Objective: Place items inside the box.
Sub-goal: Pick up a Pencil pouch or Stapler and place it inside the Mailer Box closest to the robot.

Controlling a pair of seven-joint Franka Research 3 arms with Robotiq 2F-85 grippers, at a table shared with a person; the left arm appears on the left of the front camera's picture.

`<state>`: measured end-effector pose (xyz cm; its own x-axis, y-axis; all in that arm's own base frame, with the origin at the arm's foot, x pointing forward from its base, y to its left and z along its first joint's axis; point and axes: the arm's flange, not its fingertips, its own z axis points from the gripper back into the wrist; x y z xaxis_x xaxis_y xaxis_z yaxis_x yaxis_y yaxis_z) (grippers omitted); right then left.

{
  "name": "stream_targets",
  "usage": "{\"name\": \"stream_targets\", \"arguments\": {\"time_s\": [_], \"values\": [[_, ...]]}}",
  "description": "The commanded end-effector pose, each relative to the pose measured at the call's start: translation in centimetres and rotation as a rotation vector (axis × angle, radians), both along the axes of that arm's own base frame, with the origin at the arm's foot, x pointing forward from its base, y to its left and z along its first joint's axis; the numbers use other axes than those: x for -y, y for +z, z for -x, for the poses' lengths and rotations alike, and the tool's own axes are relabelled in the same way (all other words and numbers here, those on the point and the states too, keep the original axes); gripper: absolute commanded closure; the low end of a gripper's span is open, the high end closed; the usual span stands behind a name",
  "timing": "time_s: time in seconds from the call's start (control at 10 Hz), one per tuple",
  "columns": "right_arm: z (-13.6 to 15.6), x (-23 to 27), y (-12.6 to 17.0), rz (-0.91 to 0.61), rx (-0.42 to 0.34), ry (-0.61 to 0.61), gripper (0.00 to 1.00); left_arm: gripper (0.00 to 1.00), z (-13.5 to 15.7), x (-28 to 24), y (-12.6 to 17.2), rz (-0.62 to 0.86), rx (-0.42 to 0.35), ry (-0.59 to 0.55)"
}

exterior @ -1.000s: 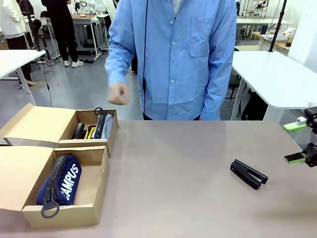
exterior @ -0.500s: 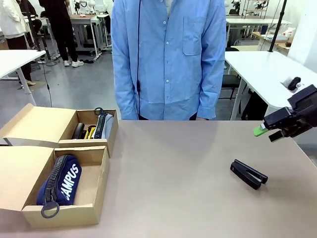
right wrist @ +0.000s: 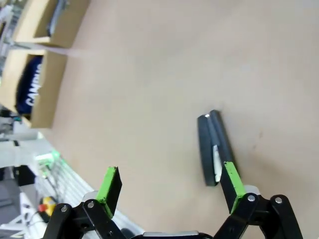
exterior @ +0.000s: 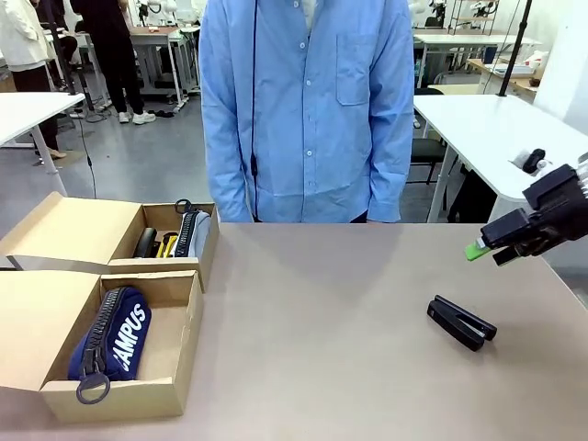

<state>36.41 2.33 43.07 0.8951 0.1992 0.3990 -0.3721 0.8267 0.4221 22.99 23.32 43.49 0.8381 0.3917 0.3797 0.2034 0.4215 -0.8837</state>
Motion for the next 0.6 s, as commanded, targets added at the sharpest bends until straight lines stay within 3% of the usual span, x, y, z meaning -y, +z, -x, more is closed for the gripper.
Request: {"name": "stream_targets", "arguments": {"time_s": [0.0,0.5], "values": [[-0.9,-0.9,-3.9,0.086,0.075,0.022,0.0,0.0,-0.1,0.1,0.2,0.012,0.033,0.0],[-1.9,-3.0,-11.2,0.268,0.055,0.112,0.0,0.0,-0.1,0.1,0.2,0.012,0.033,0.0]]}}
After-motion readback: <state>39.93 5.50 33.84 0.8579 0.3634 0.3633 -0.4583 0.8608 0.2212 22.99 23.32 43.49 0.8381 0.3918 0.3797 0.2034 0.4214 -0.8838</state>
